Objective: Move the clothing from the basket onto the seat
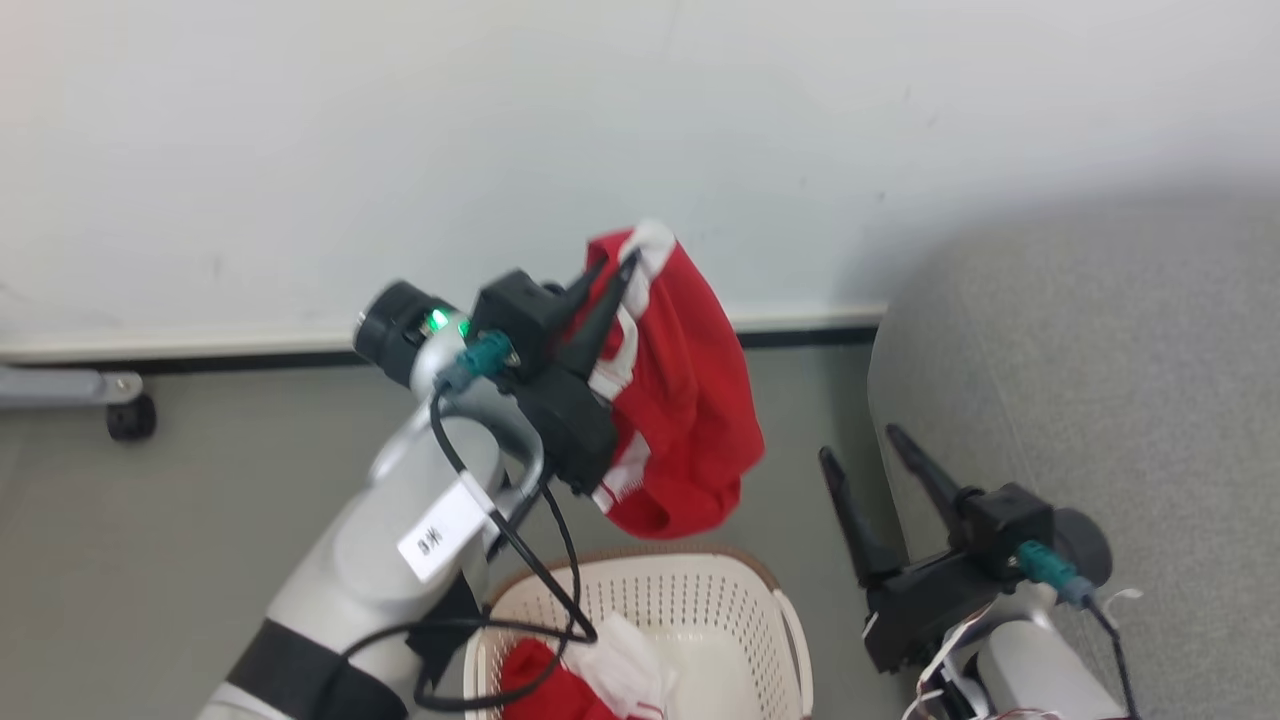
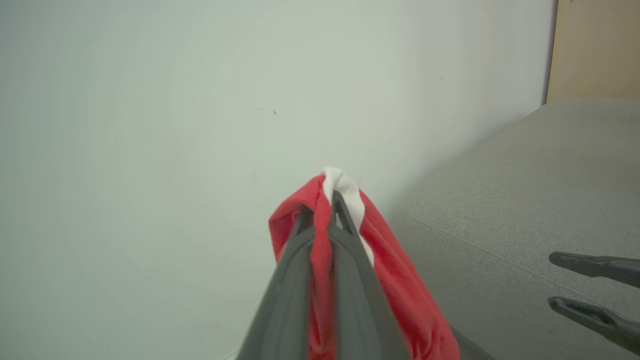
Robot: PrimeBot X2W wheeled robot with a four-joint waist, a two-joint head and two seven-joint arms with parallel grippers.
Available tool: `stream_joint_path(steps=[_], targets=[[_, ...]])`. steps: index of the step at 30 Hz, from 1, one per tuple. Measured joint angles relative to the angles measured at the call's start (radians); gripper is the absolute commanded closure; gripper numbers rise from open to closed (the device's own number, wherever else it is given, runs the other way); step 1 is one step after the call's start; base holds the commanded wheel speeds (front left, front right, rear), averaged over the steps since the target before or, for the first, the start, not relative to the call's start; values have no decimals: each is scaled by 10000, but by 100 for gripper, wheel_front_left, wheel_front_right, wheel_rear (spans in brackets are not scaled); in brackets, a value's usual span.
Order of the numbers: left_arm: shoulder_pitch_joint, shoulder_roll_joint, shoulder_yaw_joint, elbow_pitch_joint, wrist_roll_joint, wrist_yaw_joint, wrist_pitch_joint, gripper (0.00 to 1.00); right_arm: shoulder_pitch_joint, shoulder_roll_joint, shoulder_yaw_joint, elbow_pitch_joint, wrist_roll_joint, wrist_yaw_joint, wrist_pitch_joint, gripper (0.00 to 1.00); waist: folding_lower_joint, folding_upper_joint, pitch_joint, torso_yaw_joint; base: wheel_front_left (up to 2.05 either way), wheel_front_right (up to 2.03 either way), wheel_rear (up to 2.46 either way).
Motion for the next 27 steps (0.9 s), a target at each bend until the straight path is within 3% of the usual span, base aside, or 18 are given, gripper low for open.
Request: stream_joint_path(steps=[13,27], targets=[[631,25,-1225,-1131,-859,222,372,100,-298,65,1544,1235,38,88,2,0,1,0,-1263,346,0,0,0],[778,63,-2174,-2562,-1413,617,723,100,-1556,29,2393,2589,408,88,0,0,2,1,-1358,726,0,0,0]])
